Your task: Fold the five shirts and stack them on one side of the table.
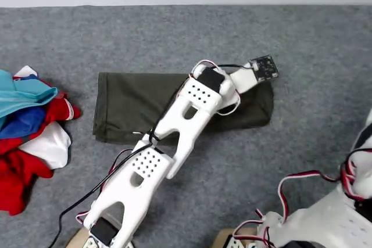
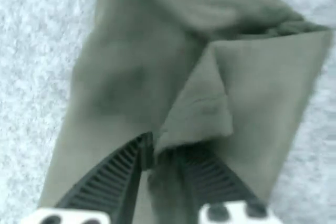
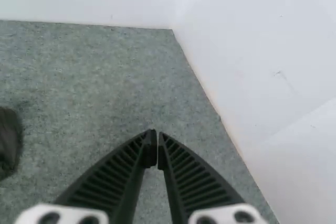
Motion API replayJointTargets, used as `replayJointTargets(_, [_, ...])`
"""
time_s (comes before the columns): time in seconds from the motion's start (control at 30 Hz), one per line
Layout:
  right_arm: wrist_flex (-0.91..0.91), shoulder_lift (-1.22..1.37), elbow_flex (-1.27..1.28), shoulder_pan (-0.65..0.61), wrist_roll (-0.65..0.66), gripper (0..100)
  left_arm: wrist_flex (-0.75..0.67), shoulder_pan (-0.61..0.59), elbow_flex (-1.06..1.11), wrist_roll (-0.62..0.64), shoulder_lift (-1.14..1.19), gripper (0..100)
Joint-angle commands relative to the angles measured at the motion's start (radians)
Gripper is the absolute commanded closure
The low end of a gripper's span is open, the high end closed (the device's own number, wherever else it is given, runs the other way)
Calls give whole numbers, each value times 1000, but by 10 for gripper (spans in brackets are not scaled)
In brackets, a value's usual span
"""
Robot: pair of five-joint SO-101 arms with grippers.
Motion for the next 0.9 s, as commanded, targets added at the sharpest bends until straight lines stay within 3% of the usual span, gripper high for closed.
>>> replayJointTargets(0.0, [39,2,0,10,0,984,-28,-11,-38,-8,-14,863])
replayJointTargets(0.33, [39,4,2,10,5,984,-25,-46,-64,-14,-26,818])
replayJointTargets(0.57, [39,2,2,10,3,984,272,-40,-374,-8,-26,820])
replayJointTargets(0.63, [39,2,2,10,0,984,272,-38,-410,23,-29,842])
replayJointTargets(0.73, [39,2,2,10,0,984,272,-32,-389,31,-64,859])
replayJointTargets(0.87, [39,2,2,10,5,984,272,8,-203,35,-164,862])
